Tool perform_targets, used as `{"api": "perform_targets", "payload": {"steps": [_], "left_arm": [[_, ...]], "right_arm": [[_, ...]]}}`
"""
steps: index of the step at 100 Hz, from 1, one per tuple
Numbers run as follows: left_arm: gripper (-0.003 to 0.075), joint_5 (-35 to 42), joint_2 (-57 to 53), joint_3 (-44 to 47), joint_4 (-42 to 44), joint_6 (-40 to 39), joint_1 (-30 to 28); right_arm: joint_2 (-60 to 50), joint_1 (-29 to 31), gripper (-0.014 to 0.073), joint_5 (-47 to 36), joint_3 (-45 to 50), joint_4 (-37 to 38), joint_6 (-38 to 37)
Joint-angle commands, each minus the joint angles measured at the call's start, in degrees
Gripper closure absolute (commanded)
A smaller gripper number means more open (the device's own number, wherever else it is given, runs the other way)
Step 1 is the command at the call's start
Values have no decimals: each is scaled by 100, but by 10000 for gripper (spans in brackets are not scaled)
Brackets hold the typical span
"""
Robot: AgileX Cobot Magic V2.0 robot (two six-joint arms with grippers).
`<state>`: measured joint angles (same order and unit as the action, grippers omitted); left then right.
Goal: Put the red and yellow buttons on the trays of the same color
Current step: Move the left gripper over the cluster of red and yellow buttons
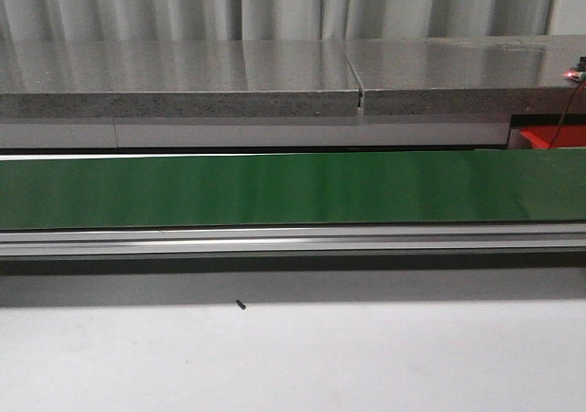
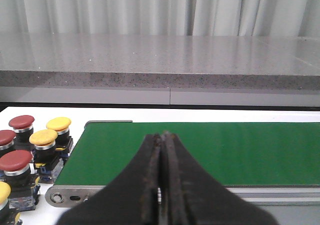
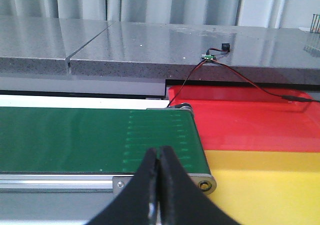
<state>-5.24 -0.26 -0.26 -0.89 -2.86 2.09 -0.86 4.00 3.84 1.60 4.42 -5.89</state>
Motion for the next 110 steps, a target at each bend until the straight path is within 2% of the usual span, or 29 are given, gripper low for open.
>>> {"api": "perform_targets", "payload": {"steps": [1, 64, 79, 92, 110], "left_arm": [[741, 470, -191, 199, -9, 0, -5], [741, 524, -191, 169, 89, 0, -5], [741, -871, 59, -429, 542, 0, -17], [741, -1072, 626, -1237, 531, 0, -17], [741, -2630, 1719, -2420, 718, 0, -17]], "right_arm": [[-85, 1, 659, -447, -94, -15, 37], [-85, 1, 659, -447, -94, -15, 37], [-85, 1, 659, -447, -94, -15, 37], [-85, 1, 659, -447, -94, -15, 37], [-85, 1, 659, -447, -94, -15, 37]]}}
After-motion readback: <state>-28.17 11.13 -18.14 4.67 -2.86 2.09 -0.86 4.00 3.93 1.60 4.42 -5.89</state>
